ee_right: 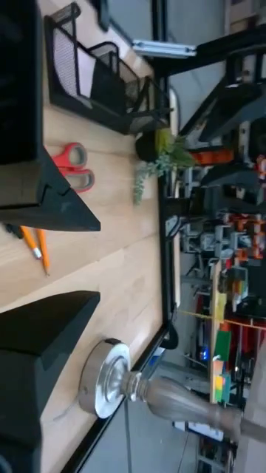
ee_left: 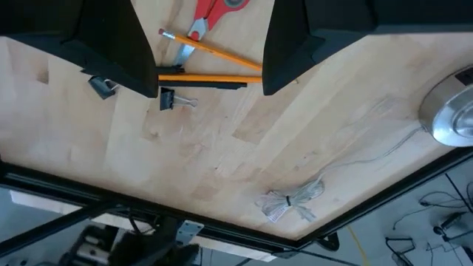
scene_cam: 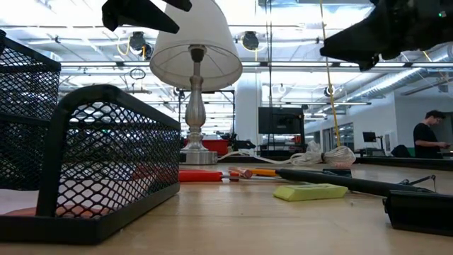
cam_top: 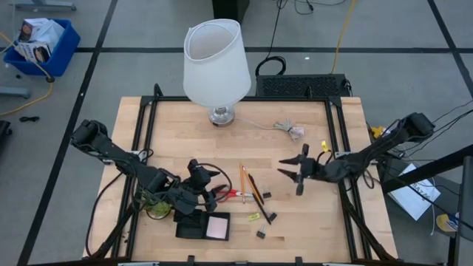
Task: Pick and place office supplies into organizer
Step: Put the orange scissors into the black desk organizer
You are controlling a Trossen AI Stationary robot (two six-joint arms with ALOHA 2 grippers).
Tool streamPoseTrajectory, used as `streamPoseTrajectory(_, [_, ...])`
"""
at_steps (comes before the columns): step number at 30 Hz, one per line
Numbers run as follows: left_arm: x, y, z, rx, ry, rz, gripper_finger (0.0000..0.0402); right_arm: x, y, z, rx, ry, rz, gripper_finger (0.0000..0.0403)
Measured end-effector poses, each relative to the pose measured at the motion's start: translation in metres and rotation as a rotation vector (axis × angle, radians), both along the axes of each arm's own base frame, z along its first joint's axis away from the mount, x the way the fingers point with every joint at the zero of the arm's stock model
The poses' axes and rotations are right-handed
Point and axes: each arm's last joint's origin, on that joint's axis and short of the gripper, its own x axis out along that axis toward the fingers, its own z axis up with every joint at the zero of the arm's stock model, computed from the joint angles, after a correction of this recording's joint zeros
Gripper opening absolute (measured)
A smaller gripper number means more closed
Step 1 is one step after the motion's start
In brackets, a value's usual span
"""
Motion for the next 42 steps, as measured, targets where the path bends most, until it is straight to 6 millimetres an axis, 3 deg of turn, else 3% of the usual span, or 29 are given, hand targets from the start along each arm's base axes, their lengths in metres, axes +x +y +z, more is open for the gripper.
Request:
streamPoseTrajectory(9, [0.001, 0.017, -0.020, -0.003, 0.035, 0.056, 0.0243, -0.032, -0.015, -0.006, 0.018, -0.100, 0.011, 0.0132])
streamPoseTrajectory(14, [0.002, 0.027, -0.031, -0.043, 0.067, 0.059, 0.0243, -0.044, -0.017, -0.011, -0.028, -0.136, 0.106, 0.0130])
streamPoseTrajectory(31, [0.009, 0.026, -0.024, -0.056, 0.006, -0.011, 0.0243, -0.070, -0.031, -0.008, -0.120, -0.152, 0.091, 0.0098])
streamPoseTrajectory(42, [0.010, 0.030, -0.026, -0.076, 0.057, -0.053, 0.0243, -0.081, -0.043, -0.009, -0.143, -0.129, -0.191, 0.0083])
